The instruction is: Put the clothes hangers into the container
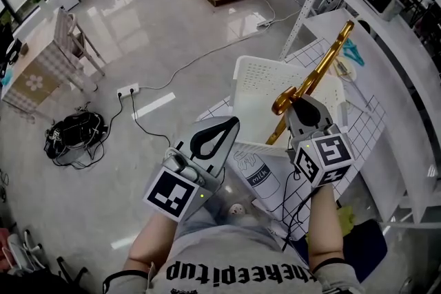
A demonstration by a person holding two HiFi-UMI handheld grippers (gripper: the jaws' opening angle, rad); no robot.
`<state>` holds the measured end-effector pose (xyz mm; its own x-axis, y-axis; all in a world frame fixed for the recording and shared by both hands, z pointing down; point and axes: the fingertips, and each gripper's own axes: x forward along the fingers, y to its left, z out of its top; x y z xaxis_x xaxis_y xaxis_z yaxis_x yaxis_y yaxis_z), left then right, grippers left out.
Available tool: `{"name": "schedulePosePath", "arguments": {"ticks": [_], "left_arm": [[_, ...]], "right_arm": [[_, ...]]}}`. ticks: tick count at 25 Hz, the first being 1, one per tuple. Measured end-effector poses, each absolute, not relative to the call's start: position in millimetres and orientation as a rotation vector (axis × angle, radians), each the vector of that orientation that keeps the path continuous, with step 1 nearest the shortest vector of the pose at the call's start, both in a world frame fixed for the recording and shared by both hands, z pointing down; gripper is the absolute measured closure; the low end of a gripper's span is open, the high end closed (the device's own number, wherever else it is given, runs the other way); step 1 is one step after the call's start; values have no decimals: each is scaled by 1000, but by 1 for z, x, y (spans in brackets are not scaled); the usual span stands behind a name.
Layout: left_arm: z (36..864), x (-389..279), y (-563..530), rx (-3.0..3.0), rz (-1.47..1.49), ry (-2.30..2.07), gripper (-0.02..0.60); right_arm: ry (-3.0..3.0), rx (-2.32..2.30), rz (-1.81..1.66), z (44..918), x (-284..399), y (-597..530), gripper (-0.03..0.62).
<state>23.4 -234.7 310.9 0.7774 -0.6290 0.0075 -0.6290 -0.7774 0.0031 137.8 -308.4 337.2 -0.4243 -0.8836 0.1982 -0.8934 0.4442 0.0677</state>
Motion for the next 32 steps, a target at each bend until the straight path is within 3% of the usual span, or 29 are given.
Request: {"name": "schedulePosePath", "arguments": {"ticks": [11, 14, 21, 25, 32], "left_arm": [[317, 19, -248, 2937, 5, -1040, 568], [318, 19, -249, 2935, 5, -1035, 568], [317, 20, -251, 2934, 5, -1032, 569], [318, 22, -250, 2931, 3, -1032, 569], [317, 24, -250, 2935, -9, -1031, 568]], "right_arm": [[-2348, 1504, 207, 377, 138, -321, 528], [-2297, 1464, 233, 389, 139, -322, 479], [-2237, 1390, 277, 409, 138, -320, 456], [-2299, 1352, 336, 409, 132, -316, 401], [-2211, 1290, 340, 425, 137, -312, 401]]}}
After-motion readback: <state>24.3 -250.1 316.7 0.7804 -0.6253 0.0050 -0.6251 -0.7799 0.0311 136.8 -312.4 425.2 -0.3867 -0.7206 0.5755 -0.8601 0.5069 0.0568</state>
